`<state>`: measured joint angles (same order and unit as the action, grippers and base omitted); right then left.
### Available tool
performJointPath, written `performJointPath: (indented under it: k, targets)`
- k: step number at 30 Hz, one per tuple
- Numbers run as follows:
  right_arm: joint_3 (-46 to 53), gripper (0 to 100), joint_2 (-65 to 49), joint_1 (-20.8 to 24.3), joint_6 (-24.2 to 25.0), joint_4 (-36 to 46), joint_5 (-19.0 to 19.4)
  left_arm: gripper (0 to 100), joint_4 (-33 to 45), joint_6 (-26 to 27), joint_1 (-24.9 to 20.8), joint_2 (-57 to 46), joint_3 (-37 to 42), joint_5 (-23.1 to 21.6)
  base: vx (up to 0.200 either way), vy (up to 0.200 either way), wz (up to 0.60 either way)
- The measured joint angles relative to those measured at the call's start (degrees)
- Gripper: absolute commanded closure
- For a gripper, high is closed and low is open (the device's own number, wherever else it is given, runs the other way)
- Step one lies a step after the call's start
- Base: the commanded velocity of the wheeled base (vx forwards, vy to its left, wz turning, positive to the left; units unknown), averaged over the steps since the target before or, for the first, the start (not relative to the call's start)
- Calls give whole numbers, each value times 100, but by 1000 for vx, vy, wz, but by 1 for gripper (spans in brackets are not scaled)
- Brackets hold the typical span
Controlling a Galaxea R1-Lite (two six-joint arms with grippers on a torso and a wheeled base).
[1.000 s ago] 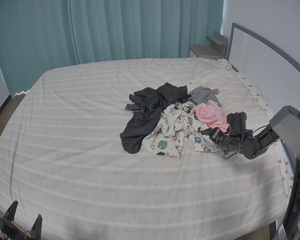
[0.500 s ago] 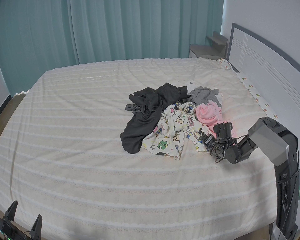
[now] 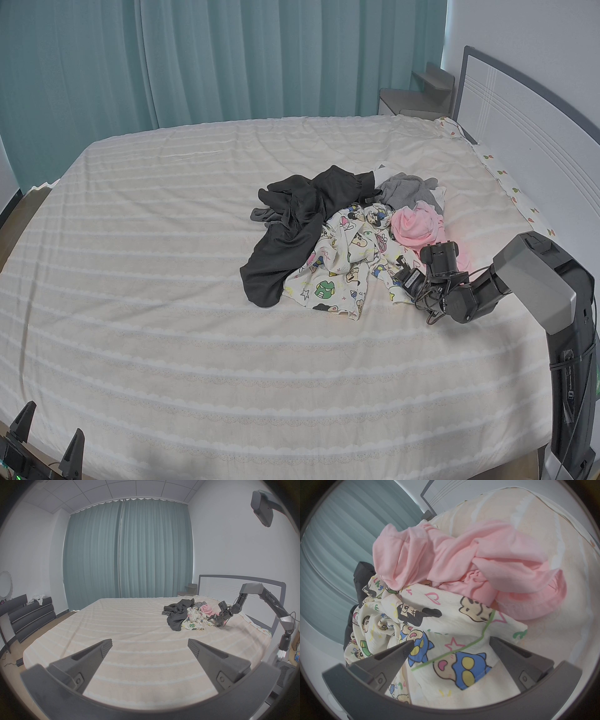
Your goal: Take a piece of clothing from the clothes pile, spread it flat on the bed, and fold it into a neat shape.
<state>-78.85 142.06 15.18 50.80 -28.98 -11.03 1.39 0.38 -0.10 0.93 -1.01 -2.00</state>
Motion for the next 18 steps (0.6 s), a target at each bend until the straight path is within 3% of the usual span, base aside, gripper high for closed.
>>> performJointPath:
  k: [4, 5, 11, 18]
  targets:
    - [-725, 0, 190, 48, -126, 578, -122, 0, 2, 0, 0, 0, 0, -2, 0, 0, 0]
    - [-911, 100, 235, 61, -173, 755, -157, 0, 2, -2, 0, 0, 0, -2, 0, 0, 0]
    - [-1459, 100, 419, 116, -739, 1128, -300, 0, 2, -2, 0, 0, 0, -2, 0, 0, 0]
    - [-1274, 100, 413, 98, -797, 1089, -336, 0, 2, -2, 0, 0, 0, 0, 0, 0, 0]
